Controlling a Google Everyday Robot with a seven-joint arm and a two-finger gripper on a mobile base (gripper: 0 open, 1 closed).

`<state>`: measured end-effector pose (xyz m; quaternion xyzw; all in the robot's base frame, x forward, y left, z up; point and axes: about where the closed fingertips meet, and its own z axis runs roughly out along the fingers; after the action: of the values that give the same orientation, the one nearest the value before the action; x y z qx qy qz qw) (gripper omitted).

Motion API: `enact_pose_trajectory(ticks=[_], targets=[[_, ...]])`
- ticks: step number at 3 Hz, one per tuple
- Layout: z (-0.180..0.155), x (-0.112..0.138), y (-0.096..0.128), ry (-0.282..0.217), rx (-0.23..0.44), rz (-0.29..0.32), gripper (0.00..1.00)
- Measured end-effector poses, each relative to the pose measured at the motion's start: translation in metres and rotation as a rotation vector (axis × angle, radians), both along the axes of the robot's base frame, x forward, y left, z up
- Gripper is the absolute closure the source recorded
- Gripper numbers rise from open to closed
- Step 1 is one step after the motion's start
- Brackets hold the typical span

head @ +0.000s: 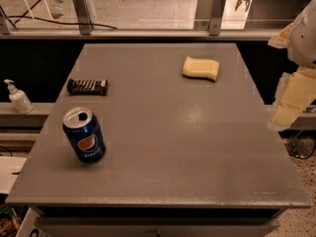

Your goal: Move sponge near rxbar chocolate

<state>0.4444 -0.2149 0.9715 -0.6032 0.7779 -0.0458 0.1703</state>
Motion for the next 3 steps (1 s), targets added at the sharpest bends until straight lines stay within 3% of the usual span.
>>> enact_pose_trajectory(ticks=[1,2,3], targets=[[-0.027,0.030,0.002,-0.028,0.006,-0.013,0.00],[-0.052,0.078,0.007,-0.057,0.044,-0.029,0.00],[-0.069,0.122,0.000,-0.059,0.138,-0.074,0.00]])
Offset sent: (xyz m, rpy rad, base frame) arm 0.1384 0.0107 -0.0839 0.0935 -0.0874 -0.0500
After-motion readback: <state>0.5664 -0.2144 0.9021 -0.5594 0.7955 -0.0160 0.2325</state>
